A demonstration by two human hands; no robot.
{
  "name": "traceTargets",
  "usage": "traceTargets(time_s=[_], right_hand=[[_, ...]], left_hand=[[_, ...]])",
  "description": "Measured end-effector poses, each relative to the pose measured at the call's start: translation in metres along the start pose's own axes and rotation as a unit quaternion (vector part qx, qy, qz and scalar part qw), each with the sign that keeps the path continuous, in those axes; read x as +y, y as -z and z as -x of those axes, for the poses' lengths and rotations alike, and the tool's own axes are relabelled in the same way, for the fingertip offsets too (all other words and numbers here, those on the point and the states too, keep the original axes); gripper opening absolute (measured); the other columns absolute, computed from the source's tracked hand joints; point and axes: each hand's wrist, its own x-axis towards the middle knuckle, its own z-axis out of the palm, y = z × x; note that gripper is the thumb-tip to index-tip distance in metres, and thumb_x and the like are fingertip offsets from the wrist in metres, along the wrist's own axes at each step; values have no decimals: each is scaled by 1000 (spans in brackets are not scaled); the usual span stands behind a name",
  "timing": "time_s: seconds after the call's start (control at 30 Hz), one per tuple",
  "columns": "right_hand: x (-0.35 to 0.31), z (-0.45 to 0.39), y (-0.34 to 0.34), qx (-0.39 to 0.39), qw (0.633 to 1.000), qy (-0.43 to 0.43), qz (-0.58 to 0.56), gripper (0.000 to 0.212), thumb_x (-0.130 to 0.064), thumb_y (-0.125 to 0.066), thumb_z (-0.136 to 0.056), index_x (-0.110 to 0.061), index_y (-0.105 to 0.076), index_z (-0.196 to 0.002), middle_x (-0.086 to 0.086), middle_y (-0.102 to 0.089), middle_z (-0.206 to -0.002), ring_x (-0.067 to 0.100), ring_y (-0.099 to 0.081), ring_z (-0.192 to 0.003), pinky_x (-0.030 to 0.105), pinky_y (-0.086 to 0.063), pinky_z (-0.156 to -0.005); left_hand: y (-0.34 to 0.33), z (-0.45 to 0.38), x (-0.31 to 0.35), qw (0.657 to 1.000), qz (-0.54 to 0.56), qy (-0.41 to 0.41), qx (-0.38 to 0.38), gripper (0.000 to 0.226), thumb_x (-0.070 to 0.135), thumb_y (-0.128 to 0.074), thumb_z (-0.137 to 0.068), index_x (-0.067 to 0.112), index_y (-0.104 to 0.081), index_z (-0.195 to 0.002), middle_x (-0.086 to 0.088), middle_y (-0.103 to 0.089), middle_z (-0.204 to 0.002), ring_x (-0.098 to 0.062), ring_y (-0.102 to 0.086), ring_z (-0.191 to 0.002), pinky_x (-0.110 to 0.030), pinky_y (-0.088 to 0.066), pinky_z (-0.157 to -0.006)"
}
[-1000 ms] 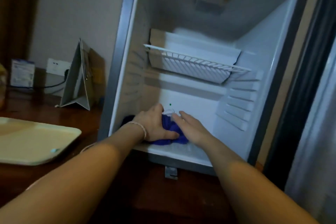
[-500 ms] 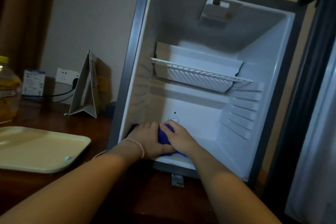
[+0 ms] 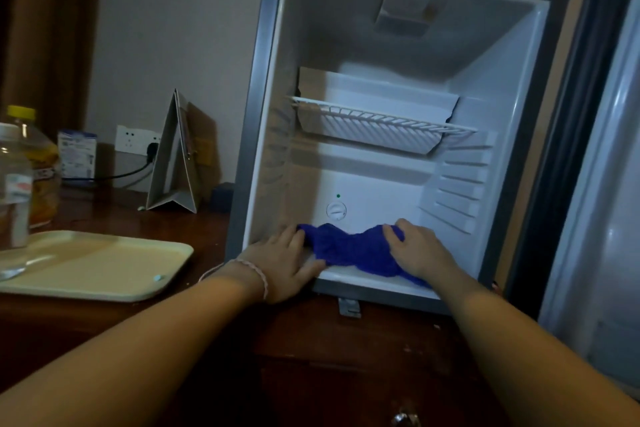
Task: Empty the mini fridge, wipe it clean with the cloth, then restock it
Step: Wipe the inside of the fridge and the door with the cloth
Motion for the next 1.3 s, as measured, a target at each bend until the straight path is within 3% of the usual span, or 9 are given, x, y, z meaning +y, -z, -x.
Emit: traceTargets(time_s=[0.13, 0.23, 0.37, 0.5, 0.6, 0.73, 0.9, 1.07, 1.3], right_hand=[[2, 10, 10, 11, 999, 9, 29, 47, -56, -30, -103, -24, -54, -129, 16, -45, -135, 40, -45, -123, 43, -37, -104], [-24, 19, 10, -72, 994, 54, 60, 68, -79, -28, -91, -48, -27, -151, -3, -28, -157, 37, -29, -140, 51, -31, -112], [-49, 15, 4, -153, 975, 70, 145, 82, -99, -21, -70, -61, -32, -142, -7, -34, -150, 38, -29, -133, 52, -34, -104], [-69, 6, -9, -152, 970, 102, 162, 71, -97, -33, -71, -58, -55, -127, -9, -42, -127, 34, -35, -124, 51, -38, -100], [-84, 4, -17, -144, 971, 121, 146, 61, -92, -44, -73, -52, -65, -114, -9, -44, -119, 32, -38, -120, 48, -41, -96], [-105, 11, -29, -130, 970, 165, 124, 59, -91, -47, -72, -43, -67, -101, -10, -46, -120, 29, -39, -120, 49, -42, -95], [-123, 16, -38, -110, 968, 203, 102, 56, -90, -47, -72, -43, -61, -97, -14, -45, -119, 27, -38, -122, 49, -42, -94], [-131, 3, -49, -106, 963, 228, 100, 78, -93, -38, -72, -54, -40, -139, -14, -40, -145, 32, -34, -130, 53, -39, -101], [-131, -52, -82, -95, 950, 287, 75, 81, -93, -35, -65, -39, -67, -116, -6, -59, -132, 28, -55, -119, 42, -44, -103]], left_hand=[[6, -3, 3, 997, -24, 21, -66, 83, 73, -17, -95, 15, -26, -154, -12, -26, -160, -26, -26, -146, -44, -25, -116], [10, -1, 7, 997, -38, 8, -64, 81, 70, -16, -97, 14, -29, -154, -12, -28, -160, -25, -28, -146, -41, -26, -116], [15, 15, 4, 995, -92, -34, -12, 65, 63, -24, -100, 18, -46, -142, -7, -40, -152, -21, -43, -135, -37, -38, -108], [30, 37, -33, 951, -120, -150, 244, 38, 47, -43, -97, 18, -65, -111, -4, -53, -124, -18, -53, -107, -38, -54, -84], [44, 37, -64, 923, -62, -37, 377, 47, 48, -64, -84, 13, -57, -115, -10, -48, -117, -27, -44, -104, -43, -49, -87], [56, 22, -78, 931, 224, 28, 286, 92, 36, -83, -76, 10, -29, -145, -7, -37, -137, -18, -43, -122, -31, -46, -102], [75, -15, -54, 830, 459, -2, 317, 53, 50, -58, -94, 26, -43, -138, 15, -59, -119, 6, -61, -100, -23, -51, -88], [72, -30, -57, 794, 510, 14, 329, 52, 69, -35, -95, 29, -67, -105, 4, -72, -105, -12, -68, -102, -49, -51, -98], [63, -31, -58, 796, 491, -2, 353, 50, 55, -39, -101, 19, -62, -125, 9, -71, -106, 0, -66, -97, -24, -53, -89]])
